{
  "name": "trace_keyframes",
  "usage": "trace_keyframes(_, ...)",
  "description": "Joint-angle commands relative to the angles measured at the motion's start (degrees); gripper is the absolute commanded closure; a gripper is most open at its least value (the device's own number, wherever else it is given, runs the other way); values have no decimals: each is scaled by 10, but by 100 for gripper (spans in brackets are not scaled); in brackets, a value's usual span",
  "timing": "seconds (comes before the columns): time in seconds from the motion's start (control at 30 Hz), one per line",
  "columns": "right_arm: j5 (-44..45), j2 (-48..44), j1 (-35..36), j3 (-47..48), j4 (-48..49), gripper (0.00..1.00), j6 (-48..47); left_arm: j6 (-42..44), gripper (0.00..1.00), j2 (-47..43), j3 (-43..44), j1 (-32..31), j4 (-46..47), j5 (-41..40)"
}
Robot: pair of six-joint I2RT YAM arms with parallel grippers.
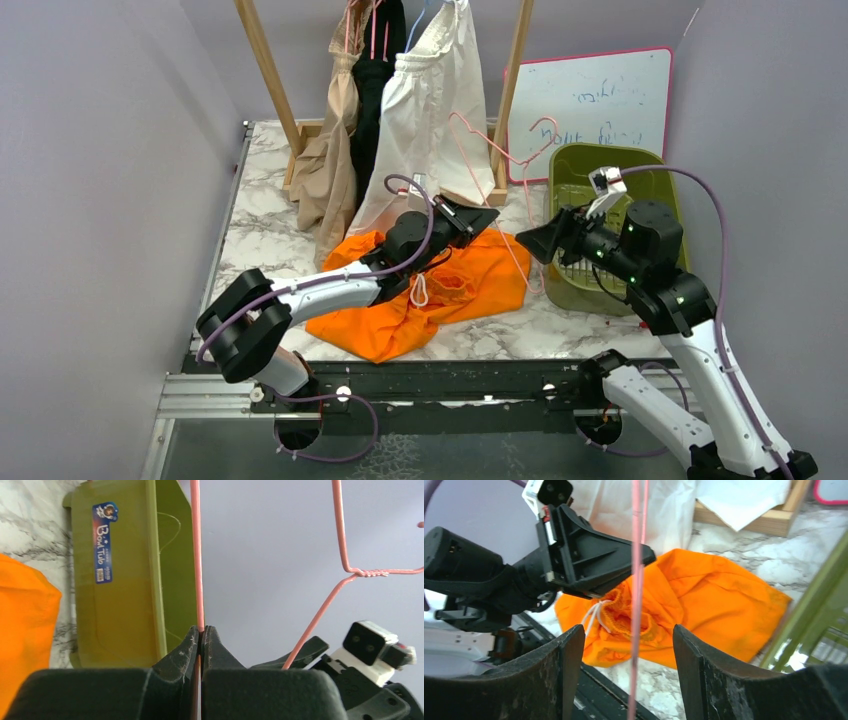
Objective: Remove the shorts from the hanger
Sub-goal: Place the hanger on the clothes rod.
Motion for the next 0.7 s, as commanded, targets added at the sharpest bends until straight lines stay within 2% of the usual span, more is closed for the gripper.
trace_keyframes(0.0,53,-37,1,-12,-51,29,-19,-74,100,-4,-20,-3,96,-17)
trace_keyframes(0.1,33,-55,1,-19,-74,28,-24,-104,100,1,-37,-4,128,-26)
trace_keyframes(0.17,-13,-62,1,-28,-83,29,-31,-123,100,6,-49,-6,147,-33)
trace_keyframes(0.27,-86,-65,1,-46,-89,35,-39,-122,100,10,-50,-6,160,-38)
trace_keyframes(0.37,-99,-68,1,-54,-99,42,-52,-129,100,18,-60,-10,196,-51)
trace_keyframes(0.5,-96,-83,1,-61,-90,54,-78,-147,100,28,-57,-16,214,-56)
trace_keyframes(0.6,-75,-87,1,-51,-87,70,-85,-155,100,37,-60,-22,229,-62)
trace_keyframes(0.67,-50,-88,1,-44,-87,84,-88,-156,100,40,-62,-23,233,-59)
